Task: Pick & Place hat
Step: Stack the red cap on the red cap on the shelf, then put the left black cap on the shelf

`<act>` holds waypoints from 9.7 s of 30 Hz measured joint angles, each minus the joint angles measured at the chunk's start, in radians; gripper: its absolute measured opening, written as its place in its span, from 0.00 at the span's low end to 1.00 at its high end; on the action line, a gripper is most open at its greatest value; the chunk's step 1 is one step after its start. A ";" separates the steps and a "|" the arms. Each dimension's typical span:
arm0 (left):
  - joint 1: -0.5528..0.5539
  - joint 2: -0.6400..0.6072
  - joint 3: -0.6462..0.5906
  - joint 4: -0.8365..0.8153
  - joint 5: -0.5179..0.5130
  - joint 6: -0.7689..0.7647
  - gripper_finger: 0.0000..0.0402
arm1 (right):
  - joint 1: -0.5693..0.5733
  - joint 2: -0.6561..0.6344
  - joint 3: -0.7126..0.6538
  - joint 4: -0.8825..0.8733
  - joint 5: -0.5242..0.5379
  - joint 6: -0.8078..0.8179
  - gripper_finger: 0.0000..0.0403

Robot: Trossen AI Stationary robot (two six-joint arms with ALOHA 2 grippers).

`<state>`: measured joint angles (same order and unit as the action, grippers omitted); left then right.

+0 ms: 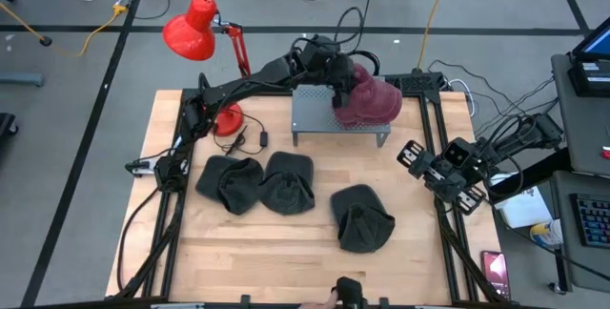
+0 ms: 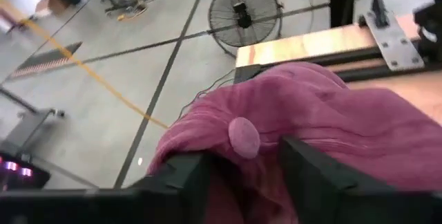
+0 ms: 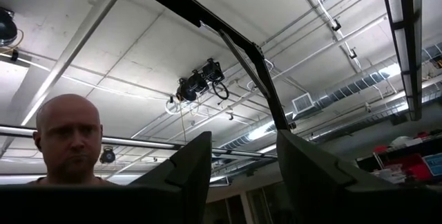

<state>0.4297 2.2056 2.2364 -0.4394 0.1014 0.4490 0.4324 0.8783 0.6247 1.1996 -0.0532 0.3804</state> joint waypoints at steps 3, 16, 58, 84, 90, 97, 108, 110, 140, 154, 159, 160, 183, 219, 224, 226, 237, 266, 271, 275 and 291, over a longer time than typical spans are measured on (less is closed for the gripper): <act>-0.004 -0.027 0.000 -0.031 -0.063 -0.094 0.55 | 0.000 0.000 0.000 0.000 0.000 0.000 0.39; -0.046 -0.130 0.000 -0.334 -0.114 -0.469 0.78 | 0.000 0.000 0.000 0.000 0.016 0.000 0.39; -0.668 -0.206 -0.066 -1.130 -0.056 -0.722 0.65 | -0.001 0.000 0.001 -0.135 0.132 0.027 0.39; -0.848 -0.680 -1.112 -1.043 -0.085 -0.878 0.78 | -0.001 0.146 0.000 -0.217 0.340 0.022 0.79; -0.851 -0.681 -1.295 -0.928 -0.092 -0.928 0.75 | -0.001 0.197 0.000 -0.164 0.340 0.026 0.79; -0.852 -0.681 -1.421 -0.789 -0.071 -0.934 0.76 | -0.001 0.205 0.000 -0.116 0.340 0.025 0.78; -0.849 -0.681 -1.467 -0.701 -0.076 -0.922 0.52 | -0.001 0.205 0.000 -0.034 0.340 0.019 0.78; -0.849 -0.681 -1.467 -0.699 -0.074 -0.931 0.39 | -0.001 0.205 0.000 -0.007 0.340 0.019 0.78; -0.994 -0.719 -0.917 -0.096 -0.154 -1.535 0.02 | 0.002 0.204 0.000 -0.053 0.194 0.232 0.73; -1.048 -0.719 -0.917 0.557 -0.020 -1.423 0.02 | 0.061 0.204 0.000 -0.328 0.048 0.289 0.73; -1.016 -0.719 -0.917 0.727 0.025 -1.282 0.02 | 0.114 0.205 0.000 -0.427 0.053 0.288 0.73; -1.007 -0.718 -0.917 0.763 0.040 -1.259 0.02 | 0.121 0.206 0.000 -0.431 0.063 0.288 0.73; -0.795 -0.653 -0.916 0.879 0.271 -1.257 0.02 | 0.159 0.423 0.183 -0.153 0.107 0.176 0.73; -0.949 -0.652 -0.916 0.914 -0.377 -1.155 0.08 | 0.329 0.259 0.229 -0.382 0.339 -0.218 0.01; -1.033 -0.652 -0.916 0.919 -0.653 -1.087 0.08 | 0.332 0.234 0.229 -0.390 0.410 -0.291 0.01; -1.061 -0.652 -0.916 0.916 -0.733 -1.064 0.08 | 0.332 0.233 0.229 -0.392 0.429 -0.315 0.01; -1.107 -0.657 -0.918 1.008 -0.840 -0.976 0.29 | 0.315 0.217 0.235 -0.365 0.261 -0.262 0.01; -0.980 -0.593 -0.917 1.140 -0.861 -1.034 0.77 | 0.140 0.292 0.230 -0.180 0.421 -0.400 0.01; -0.915 -0.594 -0.917 1.152 -0.779 -1.045 0.73 | 0.116 0.314 0.230 -0.154 0.417 -0.367 0.01; -0.876 -0.594 -0.917 1.154 -0.689 -1.113 0.64 | 0.117 0.310 0.230 -0.125 0.420 -0.405 0.01; -0.841 -0.653 -0.917 1.087 -0.541 -1.192 0.02 | 0.162 0.300 0.230 -0.292 0.422 -0.250 0.31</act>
<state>-0.4110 1.5528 1.3190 0.6478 -0.4394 -0.7432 0.5941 1.1785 0.8551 0.9080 0.3691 0.1308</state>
